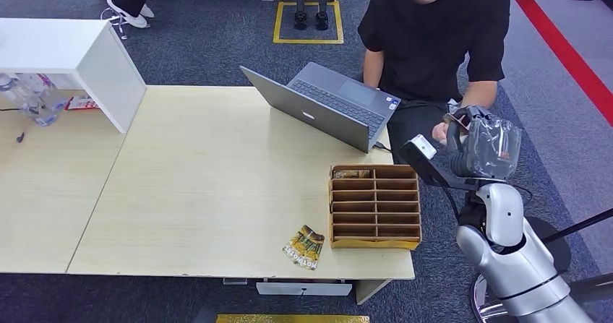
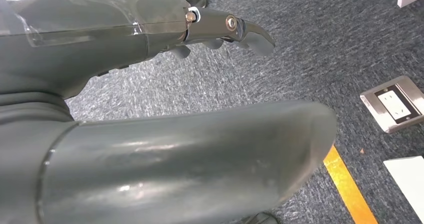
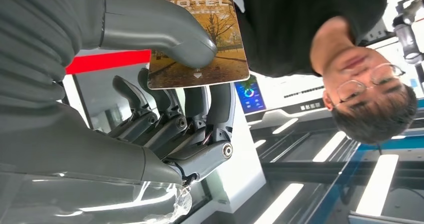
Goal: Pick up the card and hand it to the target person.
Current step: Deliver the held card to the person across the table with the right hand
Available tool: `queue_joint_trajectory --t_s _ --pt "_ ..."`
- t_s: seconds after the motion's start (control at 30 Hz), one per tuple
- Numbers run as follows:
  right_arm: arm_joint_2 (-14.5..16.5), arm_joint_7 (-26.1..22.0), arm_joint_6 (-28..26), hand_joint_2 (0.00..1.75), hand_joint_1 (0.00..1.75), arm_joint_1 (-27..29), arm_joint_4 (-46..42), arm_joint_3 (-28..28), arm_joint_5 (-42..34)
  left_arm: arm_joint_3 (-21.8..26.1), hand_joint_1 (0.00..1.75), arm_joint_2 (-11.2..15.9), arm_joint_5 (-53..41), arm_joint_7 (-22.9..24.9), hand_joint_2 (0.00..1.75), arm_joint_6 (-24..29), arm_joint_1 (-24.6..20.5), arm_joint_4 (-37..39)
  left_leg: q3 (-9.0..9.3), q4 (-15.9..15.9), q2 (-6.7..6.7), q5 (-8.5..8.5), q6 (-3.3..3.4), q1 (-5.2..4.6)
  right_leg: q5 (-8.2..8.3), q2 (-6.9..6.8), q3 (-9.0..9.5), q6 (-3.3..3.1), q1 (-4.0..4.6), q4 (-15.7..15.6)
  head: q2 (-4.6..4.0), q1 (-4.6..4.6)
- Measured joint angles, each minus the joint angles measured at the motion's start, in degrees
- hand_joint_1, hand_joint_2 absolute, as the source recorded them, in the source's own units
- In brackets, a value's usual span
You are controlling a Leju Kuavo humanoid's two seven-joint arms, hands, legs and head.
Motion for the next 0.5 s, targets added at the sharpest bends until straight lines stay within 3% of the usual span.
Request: queue_joint_trajectory --t_s 0.13,0.5 --pt "0.70 -0.92 -1.80 1.75 1.60 0.19 2.86 -0.32 0.04 -0.03 0.00 -0.05 -0.03 -0.02 0.00 0.01 -0.03 0.00 0.00 0.00 0.00 0.00 0.00 0.00 0.00 0.00 0.00 0.00 0.00 0.00 0.00 -0.01" --pt "2.75 -1.62 -2.43 1.75 1.51 0.45 8.24 -0.32 0.03 -0.12 0.00 -0.08 -0.32 -0.02 0.00 0.00 -0.11 0.00 0.00 0.00 0.00 0.00 0.00 0.00 0.00 0.00 0.00 0.00 0.00 0.00 0.00 0.00"
